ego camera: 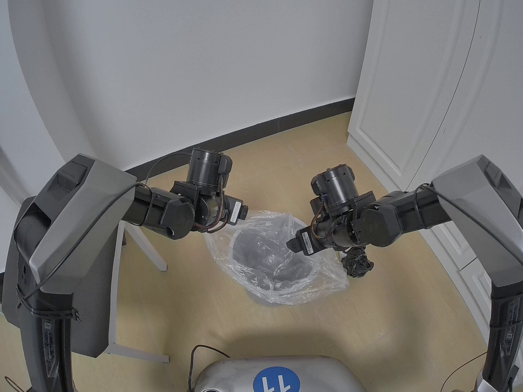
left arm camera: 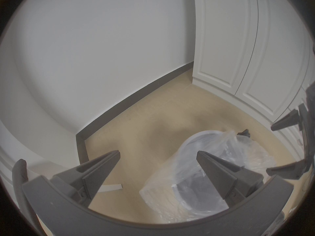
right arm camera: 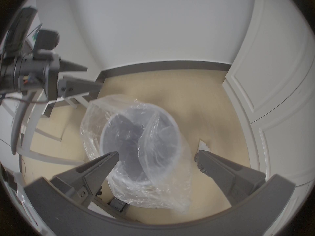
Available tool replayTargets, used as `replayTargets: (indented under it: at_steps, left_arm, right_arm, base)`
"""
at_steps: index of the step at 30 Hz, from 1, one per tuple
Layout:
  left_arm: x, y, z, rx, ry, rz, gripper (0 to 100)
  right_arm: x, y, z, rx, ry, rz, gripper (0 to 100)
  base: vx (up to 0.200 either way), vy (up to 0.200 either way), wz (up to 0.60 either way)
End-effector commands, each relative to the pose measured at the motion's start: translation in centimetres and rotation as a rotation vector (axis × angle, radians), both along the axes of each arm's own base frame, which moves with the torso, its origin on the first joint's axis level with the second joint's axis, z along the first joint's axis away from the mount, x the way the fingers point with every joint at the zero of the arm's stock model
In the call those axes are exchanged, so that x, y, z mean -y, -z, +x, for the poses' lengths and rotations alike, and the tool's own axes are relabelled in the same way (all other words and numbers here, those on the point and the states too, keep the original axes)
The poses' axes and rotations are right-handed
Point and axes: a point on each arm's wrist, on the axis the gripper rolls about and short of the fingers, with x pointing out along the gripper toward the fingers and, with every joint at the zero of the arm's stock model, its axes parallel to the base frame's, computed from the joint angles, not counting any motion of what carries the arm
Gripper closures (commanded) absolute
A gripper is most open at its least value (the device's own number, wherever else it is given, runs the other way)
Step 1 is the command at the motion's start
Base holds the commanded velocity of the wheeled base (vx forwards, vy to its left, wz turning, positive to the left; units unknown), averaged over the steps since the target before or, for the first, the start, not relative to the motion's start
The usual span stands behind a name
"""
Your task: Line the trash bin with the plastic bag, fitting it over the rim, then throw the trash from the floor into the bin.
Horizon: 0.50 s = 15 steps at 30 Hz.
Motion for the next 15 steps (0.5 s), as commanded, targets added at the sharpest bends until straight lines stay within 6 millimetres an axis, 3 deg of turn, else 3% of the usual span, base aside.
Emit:
replayTargets:
  at_steps: [1,7,15]
  left_arm:
    - [-1.0,1.6,1.2,-0.021,-0.026,0.019,0]
    - [-1.5,2.3,1.6,-0.035,-0.034,0.026,0]
    - [-1.5,2.8,0.6,-0.067,-0.016,0.04,0]
  right_arm:
    - [-1.3,3.1,1.1,-0.05,0.007,-0.065,0]
    - [-1.3,5.3,2.6,-0.034,0.019,-0.16,0]
    - [-0.3,6.5,4.0,-0.028,0.043,-0.207,0]
  base:
    - [0.0,0.0,0.0]
    - [0.0,0.0,0.0]
    - [0.0,0.0,0.0]
